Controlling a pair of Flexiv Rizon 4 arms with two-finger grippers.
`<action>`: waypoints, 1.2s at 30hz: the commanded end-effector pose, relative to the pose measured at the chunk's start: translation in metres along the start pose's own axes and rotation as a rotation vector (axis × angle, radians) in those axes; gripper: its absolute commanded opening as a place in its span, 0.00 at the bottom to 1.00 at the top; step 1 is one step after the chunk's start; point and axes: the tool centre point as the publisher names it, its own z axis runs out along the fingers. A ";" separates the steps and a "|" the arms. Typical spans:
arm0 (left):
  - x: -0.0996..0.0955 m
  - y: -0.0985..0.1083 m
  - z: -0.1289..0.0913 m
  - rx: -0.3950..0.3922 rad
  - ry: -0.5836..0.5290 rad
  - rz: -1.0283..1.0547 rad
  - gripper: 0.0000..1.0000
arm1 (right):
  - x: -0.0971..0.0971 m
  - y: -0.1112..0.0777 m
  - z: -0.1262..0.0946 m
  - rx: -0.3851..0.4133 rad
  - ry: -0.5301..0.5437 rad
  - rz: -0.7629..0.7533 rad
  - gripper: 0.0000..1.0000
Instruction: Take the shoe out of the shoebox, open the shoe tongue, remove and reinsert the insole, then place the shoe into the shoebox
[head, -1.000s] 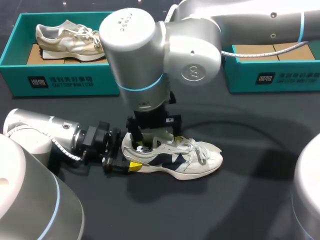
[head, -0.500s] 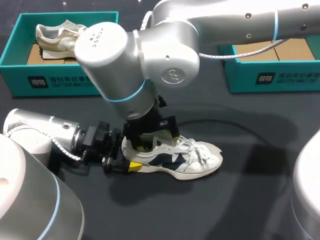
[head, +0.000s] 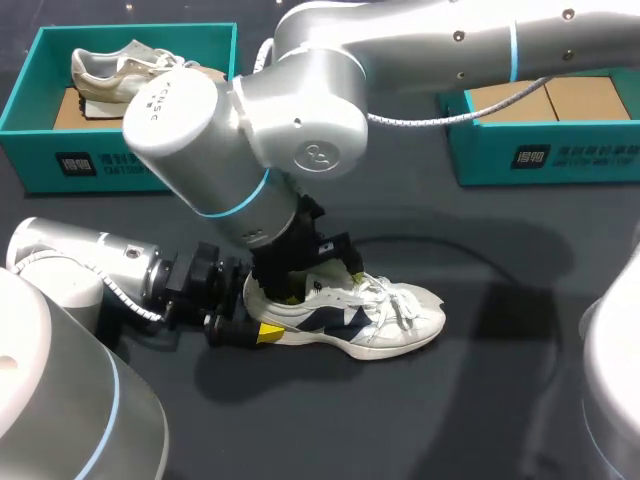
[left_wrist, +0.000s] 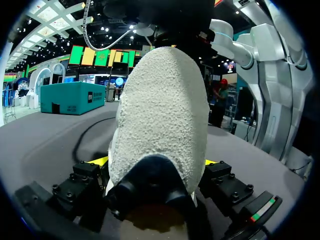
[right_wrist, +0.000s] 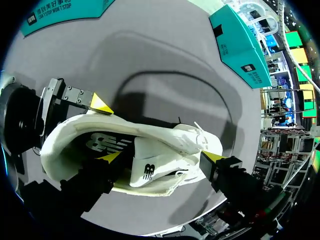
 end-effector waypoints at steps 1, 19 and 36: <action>-0.002 0.002 0.002 -0.002 -0.002 -0.001 0.00 | 0.005 -0.005 0.007 -0.005 -0.069 0.603 1.00; -0.002 0.002 0.002 -0.002 -0.002 -0.001 0.00 | -0.020 -0.015 0.007 -0.043 -0.038 0.718 1.00; -0.002 0.002 0.002 -0.002 -0.002 -0.001 0.00 | -0.041 -0.019 0.002 -0.009 0.050 0.827 0.61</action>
